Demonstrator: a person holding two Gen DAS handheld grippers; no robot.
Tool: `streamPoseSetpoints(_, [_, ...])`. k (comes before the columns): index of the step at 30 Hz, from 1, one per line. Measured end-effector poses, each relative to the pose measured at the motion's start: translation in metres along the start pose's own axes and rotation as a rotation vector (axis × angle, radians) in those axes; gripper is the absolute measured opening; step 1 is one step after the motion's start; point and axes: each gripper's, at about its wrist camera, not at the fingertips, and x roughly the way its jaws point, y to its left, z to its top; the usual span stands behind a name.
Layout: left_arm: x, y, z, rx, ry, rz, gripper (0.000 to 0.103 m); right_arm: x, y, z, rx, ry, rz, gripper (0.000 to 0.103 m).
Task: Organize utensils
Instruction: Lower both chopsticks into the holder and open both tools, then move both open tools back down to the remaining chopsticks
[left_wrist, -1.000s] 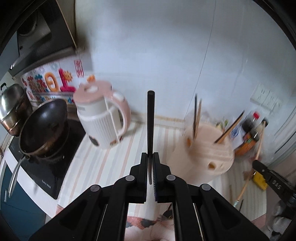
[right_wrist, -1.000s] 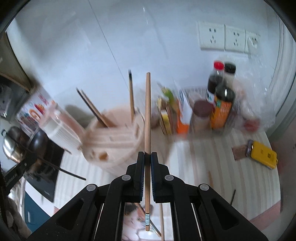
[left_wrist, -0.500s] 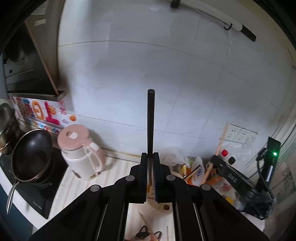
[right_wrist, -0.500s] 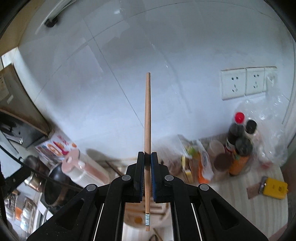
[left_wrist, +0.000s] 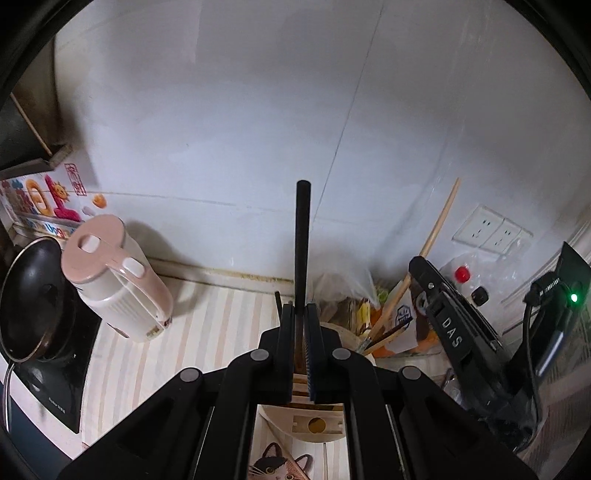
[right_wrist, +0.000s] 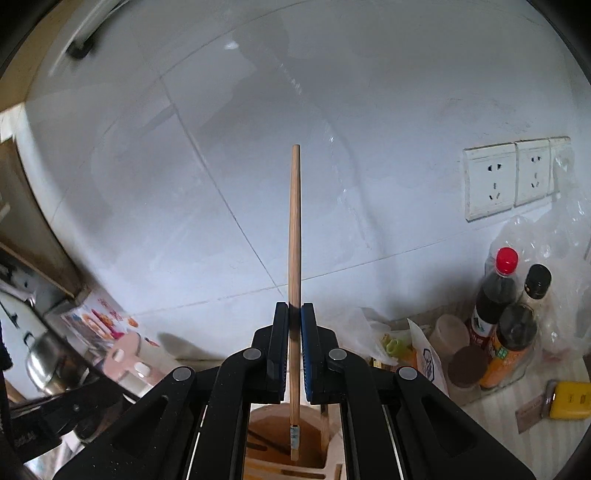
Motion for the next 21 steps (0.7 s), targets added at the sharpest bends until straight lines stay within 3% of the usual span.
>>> streamPoseSetpoints(4, [0.011, -0.005, -0.003, 0.009, 0.034, 0.003, 0.003, 0.004, -0.001, -0.012, -0.06, -0.01, -0.01, 0.007])
streamPoseSetpoints(8, [0.006, -0.006, -0.003, -0.001, 0.052, 0.024, 0.008, 0.009, -0.002, -0.02, -0.109, 0.039, -0.007, 0.008])
streamPoseSetpoints(10, [-0.003, -0.008, -0.001, 0.005, 0.029, 0.033, 0.008, 0.006, -0.003, -0.021, -0.112, 0.067, 0.008, 0.013])
streamPoseSetpoints(11, [-0.009, -0.009, -0.001, 0.01, 0.015, 0.044, 0.013, 0.002, -0.004, -0.02, -0.108, 0.081, 0.017, 0.028])
streamPoseSetpoints(12, [-0.015, -0.009, -0.001, 0.012, 0.002, 0.06, 0.029, -0.002, -0.006, -0.02, -0.102, 0.086, 0.023, 0.043])
streamPoseSetpoints(13, [-0.022, -0.009, -0.001, 0.016, -0.011, 0.071, 0.042, -0.008, -0.008, -0.019, -0.095, 0.087, 0.024, 0.046])
streamPoseSetpoints(14, [-0.029, -0.008, -0.002, 0.018, -0.033, 0.082, 0.071, -0.016, -0.011, -0.017, -0.083, 0.084, 0.027, 0.047])
streamPoseSetpoints(15, [-0.035, -0.006, -0.003, 0.013, -0.052, 0.092, 0.085, -0.023, -0.013, -0.016, -0.073, 0.083, 0.026, 0.048])
streamPoseSetpoints(19, [-0.051, 0.01, -0.017, -0.015, -0.094, 0.135, 0.089, -0.057, -0.031, -0.013, -0.018, 0.092, -0.026, 0.059])
streamPoseSetpoints(20, [-0.051, 0.014, -0.022, -0.015, -0.093, 0.149, 0.1, -0.064, -0.036, -0.014, -0.005, 0.1, -0.045, 0.064])
streamPoseSetpoints(21, [-0.051, 0.017, -0.028, -0.014, -0.093, 0.162, 0.103, -0.071, -0.043, -0.016, 0.013, 0.108, -0.066, 0.068])
